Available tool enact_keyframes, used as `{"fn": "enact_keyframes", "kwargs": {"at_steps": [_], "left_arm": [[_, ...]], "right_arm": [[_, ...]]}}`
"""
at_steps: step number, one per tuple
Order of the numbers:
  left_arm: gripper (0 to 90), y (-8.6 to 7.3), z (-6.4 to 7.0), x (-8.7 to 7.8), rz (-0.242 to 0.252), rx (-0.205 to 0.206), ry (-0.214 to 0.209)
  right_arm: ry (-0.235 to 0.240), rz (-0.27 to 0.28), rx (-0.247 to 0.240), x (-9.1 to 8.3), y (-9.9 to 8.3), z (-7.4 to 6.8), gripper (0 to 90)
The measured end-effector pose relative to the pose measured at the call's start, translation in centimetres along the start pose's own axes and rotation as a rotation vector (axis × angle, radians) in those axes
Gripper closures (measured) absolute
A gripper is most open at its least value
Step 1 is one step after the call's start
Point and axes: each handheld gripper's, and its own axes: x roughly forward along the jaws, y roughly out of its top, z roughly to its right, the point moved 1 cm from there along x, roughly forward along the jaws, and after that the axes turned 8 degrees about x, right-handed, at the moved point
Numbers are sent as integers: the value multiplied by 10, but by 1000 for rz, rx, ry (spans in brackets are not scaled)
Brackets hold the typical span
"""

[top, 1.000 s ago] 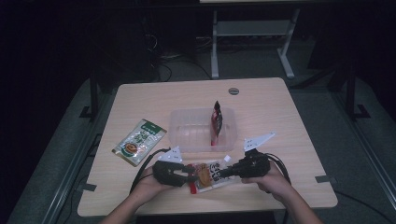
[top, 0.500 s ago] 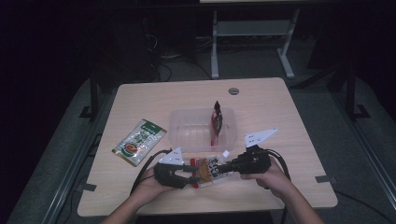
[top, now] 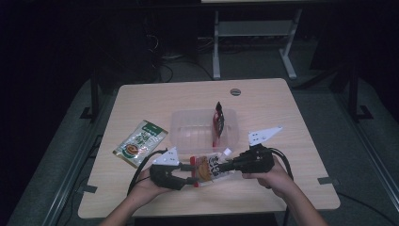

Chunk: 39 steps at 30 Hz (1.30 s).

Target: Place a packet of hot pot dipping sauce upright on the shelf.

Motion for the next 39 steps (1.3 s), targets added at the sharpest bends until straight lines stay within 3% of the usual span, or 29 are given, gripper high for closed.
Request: {"fn": "enact_keyframes", "kwargs": {"at_steps": [6,10,22,39], "left_arm": [[497,-4,0,-12,-4,11,17],[478,-8,-1,-22,-5,-22,19],[411,-33,-2,-44,-62,-48,48],[363,-35,-4,-42,-77,-57,41]], "right_arm": [[-20,2,-17,-5,2,-2,898],[-34,6,-20,-9,3,-5,898],[-85,7,-27,-25,13,-9,898],[-201,69,-3,-79,16,-4,897]]}}
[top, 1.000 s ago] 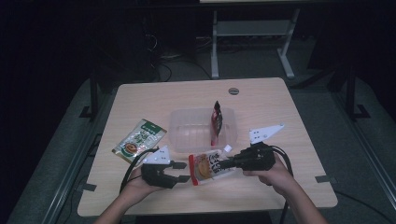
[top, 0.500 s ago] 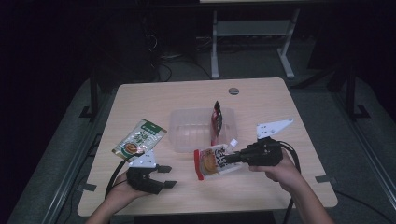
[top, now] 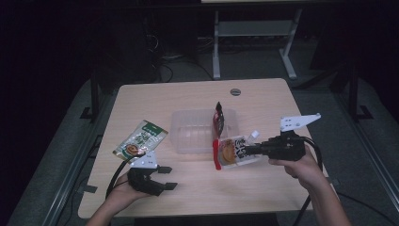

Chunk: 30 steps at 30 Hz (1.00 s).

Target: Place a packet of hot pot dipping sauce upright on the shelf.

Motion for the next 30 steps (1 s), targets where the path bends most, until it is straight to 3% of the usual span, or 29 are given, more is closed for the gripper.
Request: {"fn": "enact_keyframes", "kwargs": {"at_steps": [10,16,23,30], "left_arm": [[362,0,-2,3,-6,1,-5],[362,0,-1,5,-1,-9,-9],[362,1,-4,5,-10,-6,-11],[363,1,-2,7,-12,-12,-19]], "right_arm": [[-75,38,18,-22,4,12,898],[-122,60,35,-28,14,26,897],[-174,70,58,-28,30,43,897],[-220,55,66,-17,43,57,897]]}}
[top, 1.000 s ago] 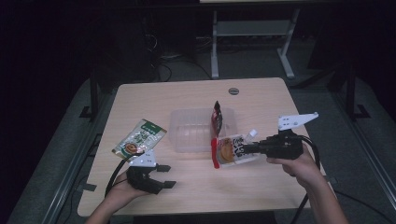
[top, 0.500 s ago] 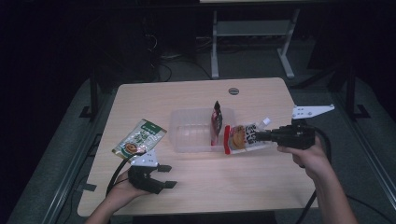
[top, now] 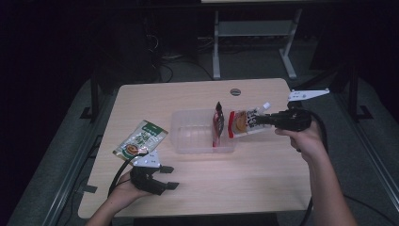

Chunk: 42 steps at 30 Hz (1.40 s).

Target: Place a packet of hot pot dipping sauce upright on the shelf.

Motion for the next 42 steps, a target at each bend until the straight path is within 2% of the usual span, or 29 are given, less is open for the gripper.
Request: {"fn": "enact_keyframes", "kwargs": {"at_steps": [8,20,25,33,42], "left_arm": [[363,0,-1,1,-4,4,-1],[363,0,0,3,-13,11,-8],[363,0,0,4,-16,7,-10],[363,1,0,5,-24,13,-13],[363,0,0,6,-18,4,-18]], "right_arm": [[-57,-45,-11,12,0,1,896],[-89,-65,-29,17,0,-1,895],[-98,-68,-27,16,-1,-2,895],[-102,-104,-45,32,-1,-8,894],[-88,-100,-30,46,3,-4,892]]}}
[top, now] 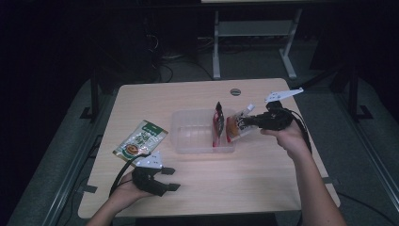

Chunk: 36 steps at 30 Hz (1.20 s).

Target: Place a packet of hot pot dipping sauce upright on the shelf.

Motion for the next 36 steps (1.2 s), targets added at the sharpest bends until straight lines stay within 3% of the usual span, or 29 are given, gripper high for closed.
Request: {"fn": "enact_keyframes", "kwargs": {"at_steps": [5,10,18,23,29,32,36], "left_arm": [[362,1,1,1,-2,-1,-6],[363,-1,1,0,-3,0,-5],[363,-7,3,-6,-11,-3,14],[363,-10,4,-8,-13,-13,24],[362,-12,5,-10,-7,-24,31],[362,-12,5,-12,-4,-26,37],[362,-13,4,-15,1,-28,45]], "right_arm": [[12,10,21,10,5,3,889],[5,-1,11,21,10,3,885],[0,-17,31,40,7,10,880],[14,-7,33,41,8,12,861],[52,14,22,33,10,8,640],[33,10,14,28,9,5,502],[-7,-4,9,21,4,1,433]]}}
